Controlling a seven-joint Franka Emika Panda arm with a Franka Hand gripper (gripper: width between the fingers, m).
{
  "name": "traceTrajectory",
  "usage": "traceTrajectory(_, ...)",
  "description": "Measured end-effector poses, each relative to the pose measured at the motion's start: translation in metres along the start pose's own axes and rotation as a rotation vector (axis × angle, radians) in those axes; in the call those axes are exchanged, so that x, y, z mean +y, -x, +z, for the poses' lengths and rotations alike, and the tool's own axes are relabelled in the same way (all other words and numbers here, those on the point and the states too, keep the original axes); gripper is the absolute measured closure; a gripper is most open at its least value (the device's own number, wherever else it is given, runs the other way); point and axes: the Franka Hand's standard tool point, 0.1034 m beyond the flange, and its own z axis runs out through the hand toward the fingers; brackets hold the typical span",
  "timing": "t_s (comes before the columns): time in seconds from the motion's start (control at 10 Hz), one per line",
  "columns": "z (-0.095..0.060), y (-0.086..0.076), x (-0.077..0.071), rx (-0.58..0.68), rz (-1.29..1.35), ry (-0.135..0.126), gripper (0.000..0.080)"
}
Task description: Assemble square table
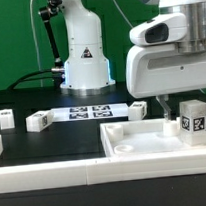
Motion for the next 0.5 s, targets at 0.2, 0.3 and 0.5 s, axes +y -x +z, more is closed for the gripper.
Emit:
traceTrajectory(0.2,-0.0001,-0.0002,0.0010,0.000,-0.128,0.002,0.0151)
traceTrajectory(0.3,-0.0001,-0.0002,0.0015,0.000,-0.178,0.004,0.0162)
traceTrajectory(0.5,-0.0001,-0.0002,0.0014,0.000,-0.166,0.004,0.0333)
